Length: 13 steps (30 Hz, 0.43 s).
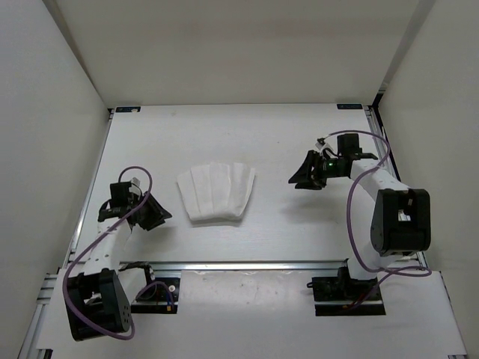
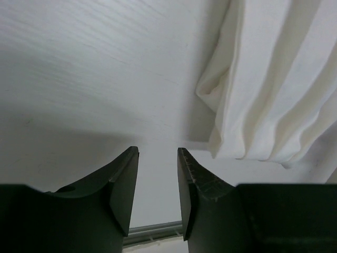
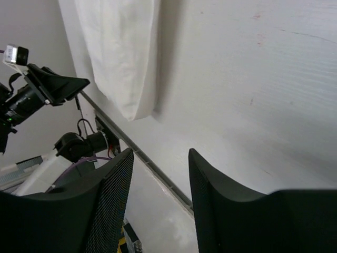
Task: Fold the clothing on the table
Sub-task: Fold the skirt
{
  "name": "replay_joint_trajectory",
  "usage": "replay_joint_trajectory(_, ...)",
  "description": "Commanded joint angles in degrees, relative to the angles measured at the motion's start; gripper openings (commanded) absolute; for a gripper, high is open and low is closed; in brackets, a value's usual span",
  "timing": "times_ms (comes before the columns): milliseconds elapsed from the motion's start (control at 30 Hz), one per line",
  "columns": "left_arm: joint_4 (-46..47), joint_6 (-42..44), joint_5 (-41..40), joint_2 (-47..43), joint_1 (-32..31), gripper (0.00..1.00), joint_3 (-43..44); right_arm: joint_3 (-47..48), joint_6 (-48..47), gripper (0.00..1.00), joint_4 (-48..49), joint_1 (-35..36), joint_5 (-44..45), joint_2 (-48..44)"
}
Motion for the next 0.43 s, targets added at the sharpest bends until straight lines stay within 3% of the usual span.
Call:
replay_joint_trajectory(0,-1.21,0.28,-1.37,-1.51,2.21,0.46,-2.27,3.61,-5.53,0.52,-2.84,-0.34,2.60,1.74)
replay_joint_trajectory(167,0.36,-0.43,-0.15,-3.09,4.41,0.45,-4.64,7.65,-7.74,0.52,-5.65,-1.49,1.45,6.21)
replay_joint_trajectory(267,0.28,-0.34,0.21,-3.35,4.76,0.39,-5.43,9.32,-8.09,0.52,-6.45,-1.40,1.11,8.24)
replay_joint_trajectory(400,0.63,0.10,0.12,-3.88,5.99,0.44,-4.91,12.74,-9.15,0.51,-8.99,-0.18,1.45,10.96)
